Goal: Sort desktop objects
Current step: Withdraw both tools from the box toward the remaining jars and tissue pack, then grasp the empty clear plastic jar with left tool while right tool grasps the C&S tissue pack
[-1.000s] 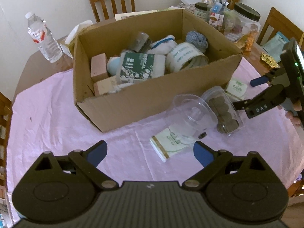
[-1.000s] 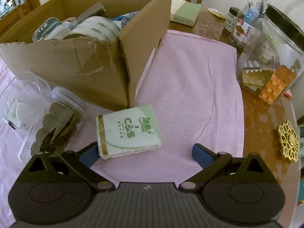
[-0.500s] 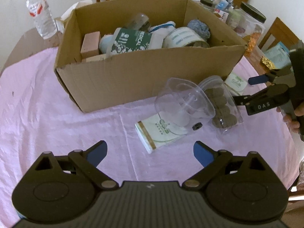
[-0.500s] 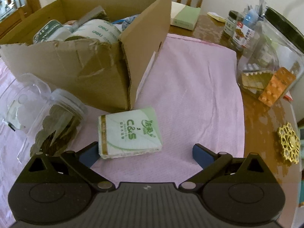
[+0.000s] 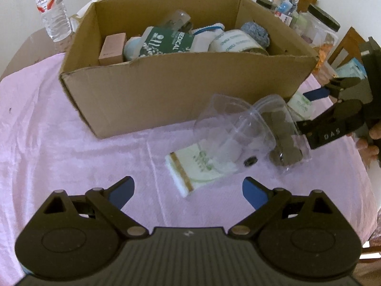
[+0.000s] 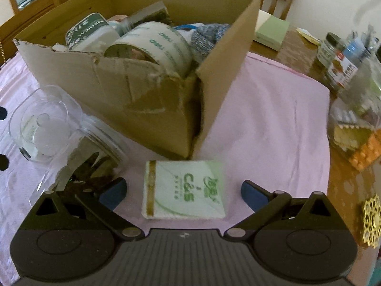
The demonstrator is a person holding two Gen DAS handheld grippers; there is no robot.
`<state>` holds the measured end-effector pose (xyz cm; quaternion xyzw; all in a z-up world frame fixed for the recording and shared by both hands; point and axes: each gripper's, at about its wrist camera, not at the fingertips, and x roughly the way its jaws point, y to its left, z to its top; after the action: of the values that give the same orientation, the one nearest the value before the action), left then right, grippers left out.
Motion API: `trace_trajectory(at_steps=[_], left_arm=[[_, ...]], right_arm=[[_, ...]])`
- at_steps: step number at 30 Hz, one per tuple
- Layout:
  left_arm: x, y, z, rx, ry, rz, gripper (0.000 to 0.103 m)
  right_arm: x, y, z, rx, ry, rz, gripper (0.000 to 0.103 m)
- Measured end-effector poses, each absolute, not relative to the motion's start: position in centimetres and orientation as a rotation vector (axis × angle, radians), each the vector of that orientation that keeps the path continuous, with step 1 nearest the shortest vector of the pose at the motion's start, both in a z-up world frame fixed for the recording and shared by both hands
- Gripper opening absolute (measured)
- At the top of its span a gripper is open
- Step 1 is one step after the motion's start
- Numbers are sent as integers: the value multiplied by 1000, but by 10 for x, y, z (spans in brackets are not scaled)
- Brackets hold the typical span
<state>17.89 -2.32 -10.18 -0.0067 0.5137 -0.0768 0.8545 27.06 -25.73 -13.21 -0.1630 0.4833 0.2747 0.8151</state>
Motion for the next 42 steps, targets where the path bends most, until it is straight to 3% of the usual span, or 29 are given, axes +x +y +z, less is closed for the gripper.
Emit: trace_trajectory(at_steps=[17, 26, 35, 42], left_arm=[[194, -39, -133, 116, 1046, -176, 98], [185, -2, -130, 97, 1060, -83, 97], [168, -26, -104, 162, 981, -157, 97], [179, -58, -98, 245, 919, -208, 98]], right_arm=[[258, -255, -134, -352, 1006, 609, 103], [256, -254, -134, -354, 1015, 605, 103], [260, -248, -133, -377, 1030, 625, 103], [260, -248, -128, -365, 1028, 607, 93]])
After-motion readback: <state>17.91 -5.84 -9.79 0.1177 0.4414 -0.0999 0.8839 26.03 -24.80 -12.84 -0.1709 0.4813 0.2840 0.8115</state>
